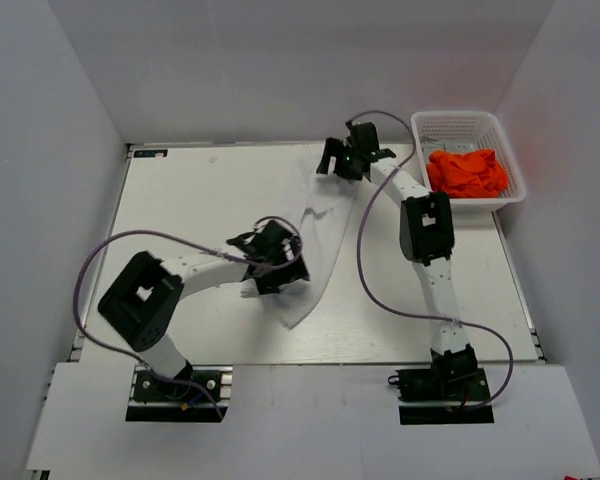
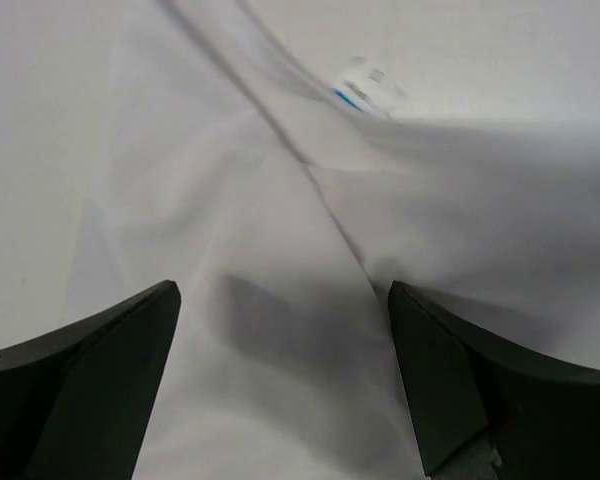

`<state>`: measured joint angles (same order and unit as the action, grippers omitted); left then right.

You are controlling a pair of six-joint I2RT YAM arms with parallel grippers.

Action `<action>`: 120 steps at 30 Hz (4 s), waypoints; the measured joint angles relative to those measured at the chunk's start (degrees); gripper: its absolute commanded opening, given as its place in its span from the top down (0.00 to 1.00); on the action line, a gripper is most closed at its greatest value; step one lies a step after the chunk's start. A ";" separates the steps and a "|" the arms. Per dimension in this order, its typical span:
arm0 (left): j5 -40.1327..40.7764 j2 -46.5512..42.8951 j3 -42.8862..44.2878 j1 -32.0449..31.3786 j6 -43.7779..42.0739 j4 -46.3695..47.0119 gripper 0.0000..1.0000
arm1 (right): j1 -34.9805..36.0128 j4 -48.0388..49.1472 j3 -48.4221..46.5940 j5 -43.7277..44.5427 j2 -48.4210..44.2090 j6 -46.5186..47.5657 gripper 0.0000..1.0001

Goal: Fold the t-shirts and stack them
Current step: Rotate the tshirt 90 degrees, then grab the bottom of the folded rectangular tshirt with both arms, then fold the folded rectangular tshirt in 1/3 of the way

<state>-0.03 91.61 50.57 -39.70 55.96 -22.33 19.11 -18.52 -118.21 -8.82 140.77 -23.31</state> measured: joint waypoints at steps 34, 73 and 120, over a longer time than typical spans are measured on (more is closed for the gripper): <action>30.14 -22.84 -3.23 -16.39 4.63 -26.34 0.00 | 17.38 -7.08 28.04 14.71 -20.94 4.33 0.10; 15.56 -7.15 -6.71 -13.07 -8.44 -8.09 0.27 | 13.64 1.03 76.94 -1.25 -65.31 -1.90 0.10; 27.91 6.38 23.65 -3.19 -12.70 -6.05 1.00 | 13.09 7.50 57.66 11.08 -54.40 -3.04 1.00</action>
<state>27.88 98.00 74.22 -42.89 43.27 -28.38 32.21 -11.03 -60.55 2.26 86.37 -26.35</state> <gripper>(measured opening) 0.019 0.012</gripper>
